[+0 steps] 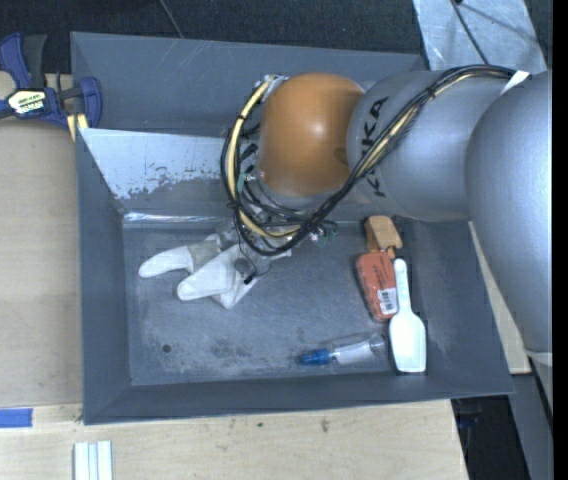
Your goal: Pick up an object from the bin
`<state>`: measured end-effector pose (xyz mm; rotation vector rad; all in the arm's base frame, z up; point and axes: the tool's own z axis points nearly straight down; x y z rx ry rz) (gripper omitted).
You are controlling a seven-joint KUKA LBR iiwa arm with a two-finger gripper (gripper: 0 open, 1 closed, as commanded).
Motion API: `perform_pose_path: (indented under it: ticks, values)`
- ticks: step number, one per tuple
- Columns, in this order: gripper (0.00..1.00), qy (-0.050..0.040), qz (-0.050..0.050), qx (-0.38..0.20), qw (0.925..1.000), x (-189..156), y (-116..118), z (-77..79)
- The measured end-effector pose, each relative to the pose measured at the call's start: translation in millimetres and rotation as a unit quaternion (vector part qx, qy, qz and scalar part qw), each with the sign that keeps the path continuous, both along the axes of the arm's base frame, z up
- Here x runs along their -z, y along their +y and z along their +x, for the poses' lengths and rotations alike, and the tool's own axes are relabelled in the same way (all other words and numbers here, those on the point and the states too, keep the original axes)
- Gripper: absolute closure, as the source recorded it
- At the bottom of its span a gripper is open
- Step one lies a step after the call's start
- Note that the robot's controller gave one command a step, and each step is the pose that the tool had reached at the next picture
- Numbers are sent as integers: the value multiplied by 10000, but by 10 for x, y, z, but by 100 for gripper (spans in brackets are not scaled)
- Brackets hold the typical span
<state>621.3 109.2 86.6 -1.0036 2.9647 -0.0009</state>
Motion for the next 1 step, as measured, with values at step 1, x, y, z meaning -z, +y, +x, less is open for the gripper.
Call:
perform_pose_path:
  ticks: [1]
  values:
    - [100, 40, -9, 4, 10000, -120, -2, -12]
